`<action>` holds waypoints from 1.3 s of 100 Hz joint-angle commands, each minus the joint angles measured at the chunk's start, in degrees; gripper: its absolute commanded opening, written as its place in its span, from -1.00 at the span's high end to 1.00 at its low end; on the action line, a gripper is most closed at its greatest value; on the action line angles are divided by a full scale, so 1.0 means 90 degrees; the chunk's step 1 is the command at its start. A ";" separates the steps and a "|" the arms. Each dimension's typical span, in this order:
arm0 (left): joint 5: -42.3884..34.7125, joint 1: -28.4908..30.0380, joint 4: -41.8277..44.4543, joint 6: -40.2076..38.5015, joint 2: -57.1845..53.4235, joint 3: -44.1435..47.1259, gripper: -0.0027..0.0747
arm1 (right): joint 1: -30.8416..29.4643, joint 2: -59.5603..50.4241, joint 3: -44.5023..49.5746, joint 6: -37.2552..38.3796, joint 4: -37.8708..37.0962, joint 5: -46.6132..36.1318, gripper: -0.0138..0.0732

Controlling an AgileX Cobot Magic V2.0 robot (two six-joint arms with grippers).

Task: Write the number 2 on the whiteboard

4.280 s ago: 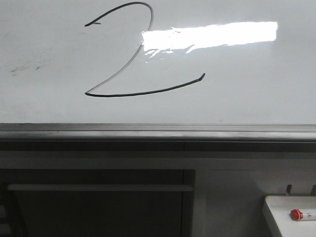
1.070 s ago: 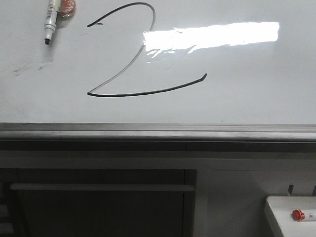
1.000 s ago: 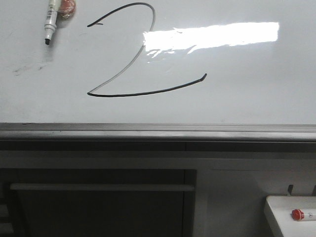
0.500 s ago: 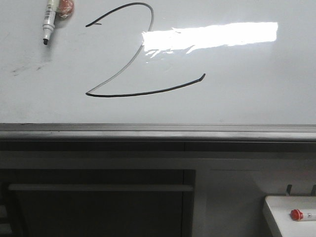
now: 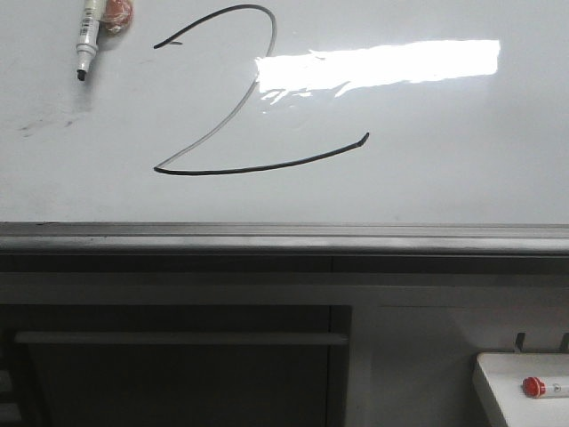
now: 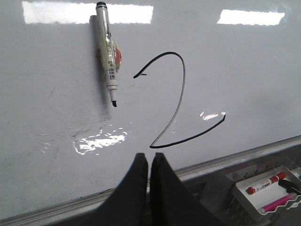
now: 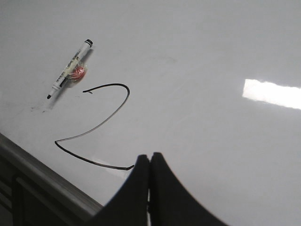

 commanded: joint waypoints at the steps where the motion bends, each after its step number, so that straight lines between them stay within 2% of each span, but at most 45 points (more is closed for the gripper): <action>1: -0.0513 -0.0058 -0.0208 -0.0041 0.0058 -0.0048 0.98 | -0.0034 0.0047 -0.0157 0.0004 -0.0040 -0.0518 0.85; 18: -0.0667 -0.0014 -0.0195 -0.0041 -0.0077 0.0464 0.98 | -0.0034 0.0047 -0.0157 0.0004 -0.0040 -0.0518 0.85; 38: -0.2442 0.0359 0.0244 -0.0041 -0.0601 0.1354 0.98 | -0.0034 0.0047 -0.0157 0.0004 -0.0040 -0.0518 0.85; 46: -0.2607 0.0635 0.0793 -0.0041 -0.0955 0.1628 0.98 | -0.0034 0.0047 -0.0157 0.0004 -0.0040 -0.0518 0.85; 58: -0.2284 0.1128 0.1462 -0.0041 -0.1424 0.1835 0.98 | -0.0034 0.0047 -0.0157 0.0004 -0.0040 -0.0518 0.85; 72: -0.1941 0.1705 0.1555 -0.0066 -0.1738 0.2021 0.98 | -0.0034 0.0047 -0.0157 0.0004 -0.0040 -0.0518 0.85; 86: -0.1080 0.2099 0.1567 -0.0094 -0.1723 0.2122 0.98 | -0.0034 0.0047 -0.0157 0.0004 -0.0040 -0.0518 0.85; 102: -0.0264 0.2163 0.1598 -0.0409 -0.1723 0.2122 0.98 | -0.0034 0.0047 -0.0157 0.0004 -0.0040 -0.0518 0.85; 130: -0.0212 0.2163 0.1585 -0.0763 -0.1723 0.2122 0.98 | -0.0034 0.0047 -0.0157 0.0004 -0.0040 -0.0518 0.85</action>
